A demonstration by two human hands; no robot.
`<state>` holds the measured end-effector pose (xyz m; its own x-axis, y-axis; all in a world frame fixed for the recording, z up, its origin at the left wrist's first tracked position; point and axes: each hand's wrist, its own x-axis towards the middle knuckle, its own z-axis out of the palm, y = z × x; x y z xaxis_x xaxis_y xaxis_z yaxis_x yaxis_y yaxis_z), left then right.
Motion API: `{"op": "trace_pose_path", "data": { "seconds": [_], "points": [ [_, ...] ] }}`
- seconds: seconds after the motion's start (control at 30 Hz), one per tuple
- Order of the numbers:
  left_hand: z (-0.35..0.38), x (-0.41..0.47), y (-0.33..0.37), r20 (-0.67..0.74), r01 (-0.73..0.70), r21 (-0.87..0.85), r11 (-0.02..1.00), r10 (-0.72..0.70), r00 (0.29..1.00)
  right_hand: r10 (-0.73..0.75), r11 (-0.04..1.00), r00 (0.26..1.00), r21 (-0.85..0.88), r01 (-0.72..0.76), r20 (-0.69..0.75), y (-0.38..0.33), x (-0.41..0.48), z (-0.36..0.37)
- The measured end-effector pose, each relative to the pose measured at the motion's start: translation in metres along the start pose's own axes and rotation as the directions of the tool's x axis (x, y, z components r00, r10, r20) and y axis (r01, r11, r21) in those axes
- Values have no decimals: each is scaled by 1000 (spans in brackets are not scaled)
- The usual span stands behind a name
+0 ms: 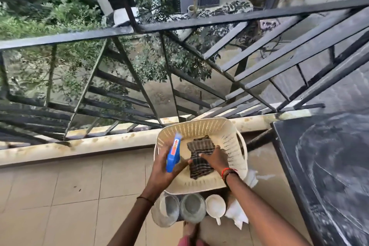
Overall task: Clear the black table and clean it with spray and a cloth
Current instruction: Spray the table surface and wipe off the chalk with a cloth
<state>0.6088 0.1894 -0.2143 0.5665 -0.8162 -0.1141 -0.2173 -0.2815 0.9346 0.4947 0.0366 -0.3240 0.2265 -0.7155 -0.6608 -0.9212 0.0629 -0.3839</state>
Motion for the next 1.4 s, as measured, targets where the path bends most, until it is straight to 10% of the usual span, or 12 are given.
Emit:
{"op": "trace_pose_path", "data": {
  "seconds": [0.23,0.67,1.1,1.4],
  "points": [
    [1,15,4,52,-119,78,990,115,992,-12,999,998,-34,10,-66,-5,8,7],
    [13,26,16,-17,-90,55,994,91,996,-55,859,977,509,-59,205,-4,-2,-2],
    [-6,45,118,-61,-333,0,943,332,941,-119,626,993,775,91,-21,-20,-99,-96],
    [32,50,211,91,-210,49,976,206,974,60,318,983,936,148,-176,21,-200,-201]
  ]
}}
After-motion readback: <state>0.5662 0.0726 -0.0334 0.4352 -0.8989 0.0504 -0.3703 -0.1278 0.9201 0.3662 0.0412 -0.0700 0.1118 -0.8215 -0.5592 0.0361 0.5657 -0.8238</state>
